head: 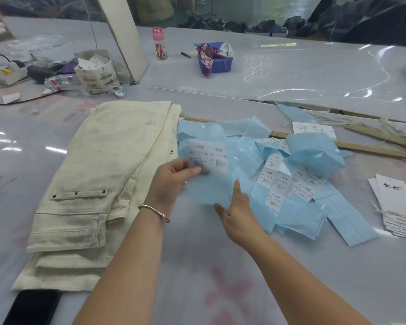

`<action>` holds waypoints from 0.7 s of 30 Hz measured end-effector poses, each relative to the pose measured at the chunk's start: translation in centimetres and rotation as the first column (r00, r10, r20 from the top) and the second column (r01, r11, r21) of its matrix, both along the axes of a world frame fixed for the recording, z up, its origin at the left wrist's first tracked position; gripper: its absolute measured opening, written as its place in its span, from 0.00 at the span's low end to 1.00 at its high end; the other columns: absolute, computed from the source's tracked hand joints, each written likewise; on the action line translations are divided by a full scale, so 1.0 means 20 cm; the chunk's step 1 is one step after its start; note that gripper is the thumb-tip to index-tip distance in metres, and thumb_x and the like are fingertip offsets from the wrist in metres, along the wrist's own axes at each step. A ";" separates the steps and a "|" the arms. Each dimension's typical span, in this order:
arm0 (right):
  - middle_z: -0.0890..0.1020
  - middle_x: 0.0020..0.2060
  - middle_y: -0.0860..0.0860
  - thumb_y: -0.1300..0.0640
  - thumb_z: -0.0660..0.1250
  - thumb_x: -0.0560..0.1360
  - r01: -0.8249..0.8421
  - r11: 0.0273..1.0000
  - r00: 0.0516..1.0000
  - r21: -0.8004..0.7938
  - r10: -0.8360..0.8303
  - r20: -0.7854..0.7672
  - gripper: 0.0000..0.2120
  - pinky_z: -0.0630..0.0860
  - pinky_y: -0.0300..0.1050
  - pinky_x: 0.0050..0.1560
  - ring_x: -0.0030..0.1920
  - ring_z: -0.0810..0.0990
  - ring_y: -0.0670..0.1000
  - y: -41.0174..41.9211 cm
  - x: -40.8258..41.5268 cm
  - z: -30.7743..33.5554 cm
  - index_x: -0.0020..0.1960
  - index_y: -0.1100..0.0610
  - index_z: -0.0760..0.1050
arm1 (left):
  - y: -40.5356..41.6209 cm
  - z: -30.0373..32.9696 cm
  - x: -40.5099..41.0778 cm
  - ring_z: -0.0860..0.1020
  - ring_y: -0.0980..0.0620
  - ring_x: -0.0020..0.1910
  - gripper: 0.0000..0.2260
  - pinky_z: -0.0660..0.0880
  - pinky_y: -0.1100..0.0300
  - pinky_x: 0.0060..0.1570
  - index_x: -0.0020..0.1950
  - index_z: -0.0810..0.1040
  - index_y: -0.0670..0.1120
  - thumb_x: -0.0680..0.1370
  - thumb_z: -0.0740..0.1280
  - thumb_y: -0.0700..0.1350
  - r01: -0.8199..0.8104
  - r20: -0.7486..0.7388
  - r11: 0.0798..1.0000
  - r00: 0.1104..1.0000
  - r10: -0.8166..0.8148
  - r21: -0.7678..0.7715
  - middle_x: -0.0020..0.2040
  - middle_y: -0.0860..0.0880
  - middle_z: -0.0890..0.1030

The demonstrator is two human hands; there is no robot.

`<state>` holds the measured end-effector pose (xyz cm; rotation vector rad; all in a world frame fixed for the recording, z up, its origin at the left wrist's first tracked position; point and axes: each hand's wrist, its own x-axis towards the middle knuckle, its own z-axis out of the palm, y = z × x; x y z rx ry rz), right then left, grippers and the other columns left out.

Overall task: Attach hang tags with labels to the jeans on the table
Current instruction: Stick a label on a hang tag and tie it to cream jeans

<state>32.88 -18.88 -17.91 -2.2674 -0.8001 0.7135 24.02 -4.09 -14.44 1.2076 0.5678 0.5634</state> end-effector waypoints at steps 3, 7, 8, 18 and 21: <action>0.65 0.70 0.56 0.61 0.57 0.78 0.096 0.995 0.970 -0.040 -0.085 0.226 0.29 0.72 0.53 0.58 0.64 0.70 0.58 0.00 0.02 0.07 0.77 0.54 0.53 | -0.08 -0.08 -0.06 0.83 0.53 0.43 0.10 0.78 0.60 0.46 0.45 0.84 0.42 0.69 0.73 0.29 0.007 -0.120 0.992 0.993 0.008 0.128 0.43 0.48 0.86; 0.75 0.60 0.51 0.70 0.62 0.70 0.034 0.910 0.913 0.413 -0.196 0.357 0.23 0.71 0.46 0.55 0.60 0.73 0.54 -0.03 -0.02 0.18 0.63 0.56 0.73 | -0.15 -0.20 -0.10 0.83 0.50 0.46 0.17 0.79 0.61 0.45 0.52 0.81 0.39 0.67 0.72 0.25 0.053 -0.184 0.993 0.982 -0.032 0.110 0.45 0.48 0.86; 0.75 0.60 0.51 0.69 0.64 0.69 -0.088 0.897 0.898 0.434 -0.117 0.424 0.23 0.71 0.45 0.56 0.61 0.72 0.54 -0.03 -0.04 0.19 0.62 0.56 0.75 | -0.17 -0.21 -0.10 0.83 0.49 0.46 0.18 0.80 0.60 0.46 0.53 0.80 0.38 0.67 0.72 0.25 0.081 -0.159 0.992 0.985 -0.065 0.094 0.45 0.47 0.85; 0.81 0.53 0.51 0.63 0.73 0.68 -0.309 0.939 0.767 0.148 0.154 0.623 0.17 0.67 0.50 0.56 0.58 0.76 0.56 0.02 -0.07 0.17 0.56 0.57 0.80 | -0.20 -0.19 -0.14 0.81 0.48 0.50 0.15 0.77 0.52 0.54 0.56 0.82 0.42 0.71 0.69 0.43 0.156 -0.055 0.985 0.986 -0.160 -0.076 0.50 0.43 0.83; 0.82 0.48 0.49 0.65 0.74 0.66 -0.334 0.925 0.753 0.181 0.145 0.642 0.15 0.66 0.47 0.53 0.54 0.77 0.56 0.02 -0.07 0.19 0.51 0.56 0.81 | -0.18 -0.16 -0.12 0.83 0.44 0.48 0.15 0.79 0.50 0.53 0.50 0.83 0.40 0.77 0.67 0.52 0.046 -0.120 0.993 0.991 -0.060 -0.112 0.49 0.39 0.83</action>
